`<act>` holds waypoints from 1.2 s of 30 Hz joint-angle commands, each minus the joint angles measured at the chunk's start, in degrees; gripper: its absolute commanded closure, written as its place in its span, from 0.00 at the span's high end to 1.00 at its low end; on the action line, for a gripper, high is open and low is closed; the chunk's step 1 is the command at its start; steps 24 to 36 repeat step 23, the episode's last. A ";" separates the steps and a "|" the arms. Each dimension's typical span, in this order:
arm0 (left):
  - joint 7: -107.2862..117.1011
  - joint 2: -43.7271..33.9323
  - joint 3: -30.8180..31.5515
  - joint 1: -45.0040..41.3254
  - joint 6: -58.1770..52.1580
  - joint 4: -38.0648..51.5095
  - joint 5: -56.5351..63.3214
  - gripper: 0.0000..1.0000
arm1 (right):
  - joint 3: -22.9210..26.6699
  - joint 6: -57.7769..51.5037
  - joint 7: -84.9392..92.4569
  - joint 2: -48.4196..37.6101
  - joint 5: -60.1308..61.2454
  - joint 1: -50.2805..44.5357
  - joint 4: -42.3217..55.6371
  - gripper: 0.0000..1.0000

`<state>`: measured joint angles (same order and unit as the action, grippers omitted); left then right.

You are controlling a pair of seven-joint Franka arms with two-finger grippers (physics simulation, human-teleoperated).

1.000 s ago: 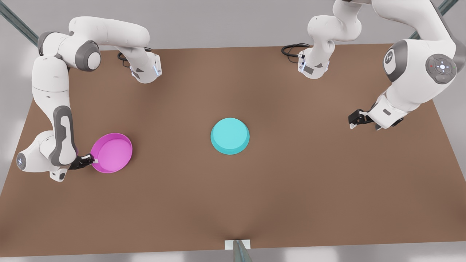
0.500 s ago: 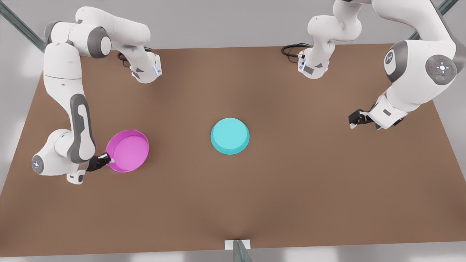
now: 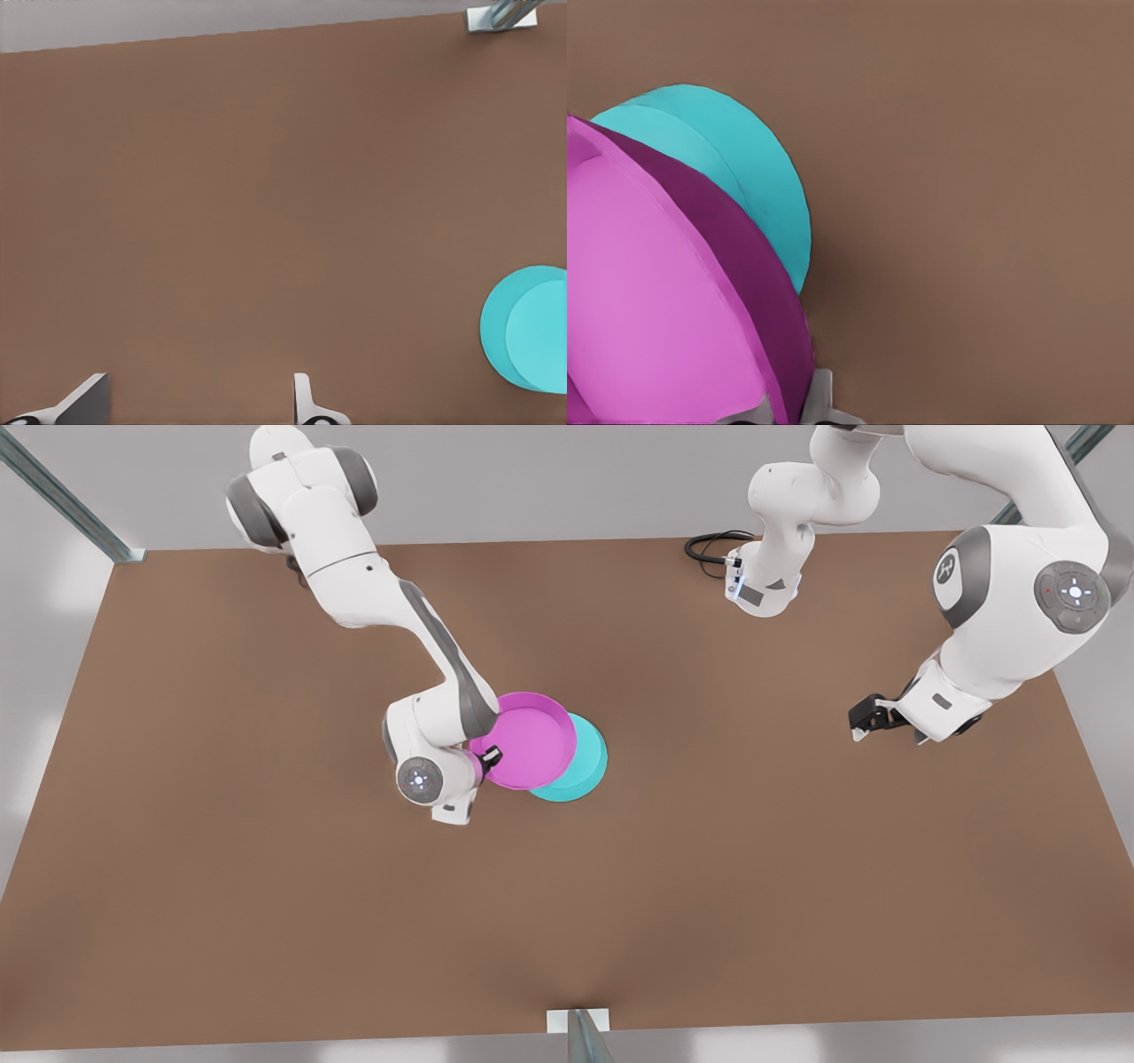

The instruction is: Flip the blue plate over with the left arm, and stack the pink plate on top of the blue plate with the right arm

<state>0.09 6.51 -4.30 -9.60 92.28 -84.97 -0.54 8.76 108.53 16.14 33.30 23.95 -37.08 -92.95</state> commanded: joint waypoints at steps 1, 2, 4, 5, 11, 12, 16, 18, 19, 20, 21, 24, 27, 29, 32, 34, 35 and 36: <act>0.00 0.00 0.00 0.02 0.00 0.07 0.01 1.00 | 0.03 0.19 0.03 0.01 0.66 -0.27 -0.04 0.21; 0.00 0.08 0.00 0.02 0.00 -0.02 0.01 1.00 | -0.06 1.24 0.03 0.27 1.89 -1.23 -0.13 0.21; 0.00 0.08 0.00 0.02 0.09 -0.01 0.01 1.00 | -0.06 3.44 -1.29 1.06 2.15 -3.26 -0.13 0.21; 0.00 0.08 0.00 0.02 0.09 0.07 0.01 1.00 | -0.06 3.97 -1.91 1.59 2.15 -4.05 -0.04 0.21; 0.00 0.35 0.00 0.02 0.18 0.07 0.01 1.00 | -0.06 5.99 -2.08 3.26 3.82 -4.84 0.66 0.67; 0.09 0.26 0.00 0.02 0.09 0.07 0.01 1.00 | -0.06 5.90 -1.91 3.17 3.74 -4.75 0.75 0.88; 0.09 0.35 0.00 0.02 0.18 0.07 0.01 1.00 | 0.11 2.83 -1.73 0.36 3.65 -3.96 0.93 1.00; 0.09 0.35 0.00 0.02 0.35 0.07 0.01 1.00 | 0.82 -4.99 -1.99 -2.36 3.39 -1.86 3.39 1.00; 0.09 0.35 0.00 0.02 0.53 0.07 0.10 1.00 | 2.75 -14.12 -7.26 -5.70 0.32 1.39 7.07 1.00; 0.09 0.44 0.00 0.02 0.53 0.07 0.10 1.00 | 2.93 -24.85 -11.40 -8.43 -8.20 8.51 15.33 1.00; 0.09 0.44 0.00 0.02 0.53 0.07 0.01 1.00 | 3.63 -27.41 -11.75 -10.62 -13.74 13.70 18.94 1.00; 0.09 0.61 0.00 0.02 0.97 0.07 0.10 1.00 | 3.54 -23.73 -11.40 -15.29 -24.30 23.28 18.51 1.00; 0.09 0.61 0.00 0.02 0.97 0.07 0.10 1.00 | 3.54 -23.73 -11.40 -15.29 -24.30 23.28 18.51 1.00; 0.09 0.61 0.00 0.02 0.97 0.07 0.10 1.00 | 3.54 -23.73 -11.40 -15.29 -24.30 23.28 18.51 1.00; 0.09 0.61 0.00 0.02 0.97 0.07 0.10 1.00 | 3.54 -23.73 -11.40 -15.29 -24.30 23.28 18.51 1.00; 0.09 0.61 0.00 0.02 0.97 0.07 0.10 1.00 | 3.54 -23.73 -11.40 -15.29 -24.30 23.28 18.51 1.00; 0.09 0.61 0.00 0.02 0.97 0.07 0.10 1.00 | 3.54 -23.73 -11.40 -15.29 -24.30 23.28 18.51 1.00; 0.09 0.61 0.00 0.02 0.97 0.07 0.10 1.00 | 3.54 -23.73 -11.40 -15.29 -24.30 23.28 18.51 1.00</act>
